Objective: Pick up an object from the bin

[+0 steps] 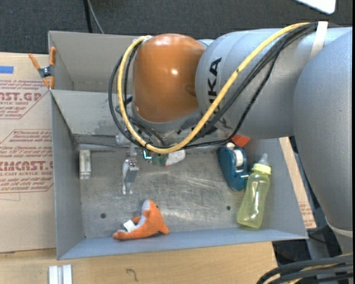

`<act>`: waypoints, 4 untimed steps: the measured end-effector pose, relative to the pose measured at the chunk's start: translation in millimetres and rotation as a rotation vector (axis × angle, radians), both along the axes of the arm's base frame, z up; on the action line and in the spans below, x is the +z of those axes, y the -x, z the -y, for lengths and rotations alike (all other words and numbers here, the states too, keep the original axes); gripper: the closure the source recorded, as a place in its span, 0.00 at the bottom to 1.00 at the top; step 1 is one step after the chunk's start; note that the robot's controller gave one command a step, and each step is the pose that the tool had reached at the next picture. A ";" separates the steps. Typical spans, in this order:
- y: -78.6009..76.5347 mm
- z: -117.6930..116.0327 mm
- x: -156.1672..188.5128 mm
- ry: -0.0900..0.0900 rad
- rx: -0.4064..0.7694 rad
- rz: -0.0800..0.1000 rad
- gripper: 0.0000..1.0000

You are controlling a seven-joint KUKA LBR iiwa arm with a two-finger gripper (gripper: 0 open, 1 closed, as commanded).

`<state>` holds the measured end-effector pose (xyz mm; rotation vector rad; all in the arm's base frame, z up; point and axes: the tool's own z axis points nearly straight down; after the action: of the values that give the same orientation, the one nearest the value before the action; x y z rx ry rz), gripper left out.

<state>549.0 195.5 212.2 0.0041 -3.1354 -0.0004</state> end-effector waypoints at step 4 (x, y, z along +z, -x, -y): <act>67.7 32.2 -82.4 -0.003 0.672 0.007 0.00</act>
Offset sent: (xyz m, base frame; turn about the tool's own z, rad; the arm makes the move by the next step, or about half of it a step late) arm -0.0580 -0.0289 -0.1422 -0.5306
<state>481.3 163.3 129.7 1.0405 -2.9649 -0.0013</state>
